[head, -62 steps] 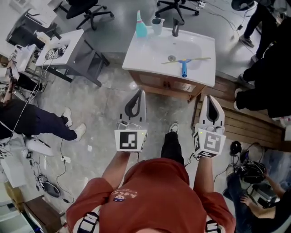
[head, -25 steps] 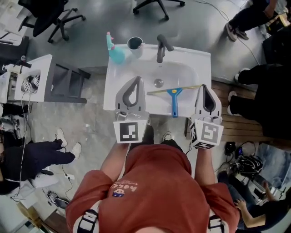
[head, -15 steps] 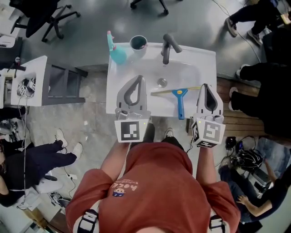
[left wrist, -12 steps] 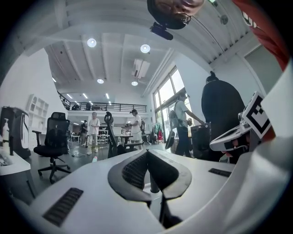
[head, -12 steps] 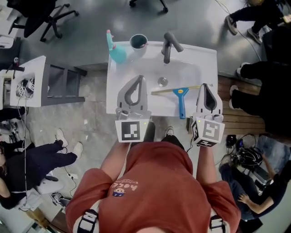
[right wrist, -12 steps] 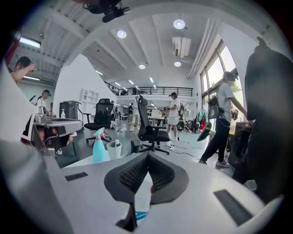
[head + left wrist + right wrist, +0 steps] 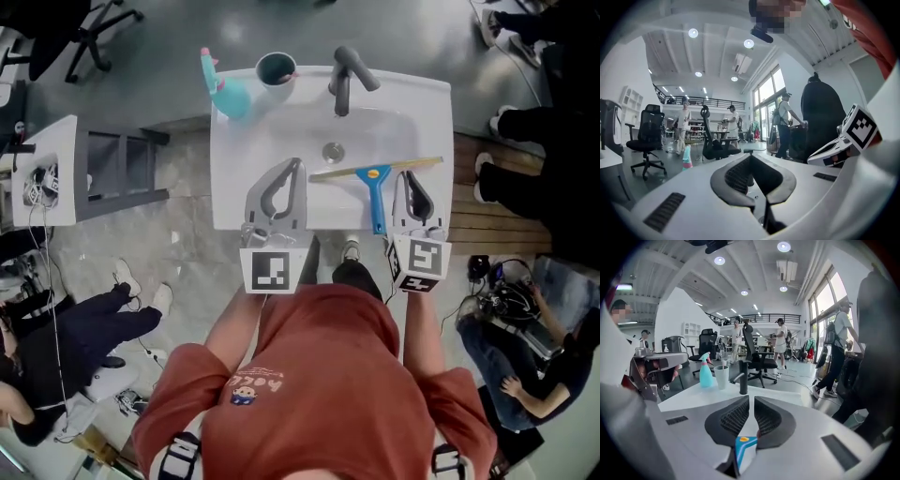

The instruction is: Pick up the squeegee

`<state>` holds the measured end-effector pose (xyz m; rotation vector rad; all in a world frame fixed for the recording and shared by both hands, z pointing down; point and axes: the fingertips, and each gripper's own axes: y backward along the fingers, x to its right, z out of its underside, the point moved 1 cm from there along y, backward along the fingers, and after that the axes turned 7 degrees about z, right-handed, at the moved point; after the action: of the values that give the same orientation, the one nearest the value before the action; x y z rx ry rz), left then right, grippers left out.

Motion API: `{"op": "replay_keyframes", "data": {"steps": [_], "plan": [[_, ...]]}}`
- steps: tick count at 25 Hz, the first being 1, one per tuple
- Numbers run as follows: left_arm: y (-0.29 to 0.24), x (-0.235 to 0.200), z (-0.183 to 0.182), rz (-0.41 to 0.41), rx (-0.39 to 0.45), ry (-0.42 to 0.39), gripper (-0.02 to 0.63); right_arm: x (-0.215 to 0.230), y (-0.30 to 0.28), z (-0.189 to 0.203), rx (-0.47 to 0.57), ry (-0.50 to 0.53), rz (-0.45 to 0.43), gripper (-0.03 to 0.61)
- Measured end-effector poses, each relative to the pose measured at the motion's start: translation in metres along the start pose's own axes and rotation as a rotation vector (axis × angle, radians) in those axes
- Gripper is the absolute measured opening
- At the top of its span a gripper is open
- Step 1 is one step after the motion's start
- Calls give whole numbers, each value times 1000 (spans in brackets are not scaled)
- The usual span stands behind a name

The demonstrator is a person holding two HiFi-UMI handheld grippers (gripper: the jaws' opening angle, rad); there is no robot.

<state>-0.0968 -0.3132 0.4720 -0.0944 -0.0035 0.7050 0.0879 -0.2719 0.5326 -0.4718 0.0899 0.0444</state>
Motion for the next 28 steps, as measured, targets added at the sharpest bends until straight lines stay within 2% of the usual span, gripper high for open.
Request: {"op": "replay_keyframes", "data": {"steps": [4, 8, 11, 15, 24, 28], "plan": [[1, 3, 13, 25, -23, -20, 17, -10, -4, 23, -70, 11, -19, 81], [3, -6, 30, 3, -65, 1, 17, -19, -10, 51, -144, 11, -38, 132], [3, -11, 39, 4, -69, -13, 17, -27, -21, 75, -209, 19, -62, 173], [5, -13, 53, 3, -95, 10, 17, -35, -32, 96, -268, 43, -70, 204], [4, -15, 65, 8, -107, 57, 17, -44, -44, 134, -415, 70, -63, 218], [4, -15, 71, 58, -155, -30, 17, -44, -46, 145, -465, 96, -36, 218]]}}
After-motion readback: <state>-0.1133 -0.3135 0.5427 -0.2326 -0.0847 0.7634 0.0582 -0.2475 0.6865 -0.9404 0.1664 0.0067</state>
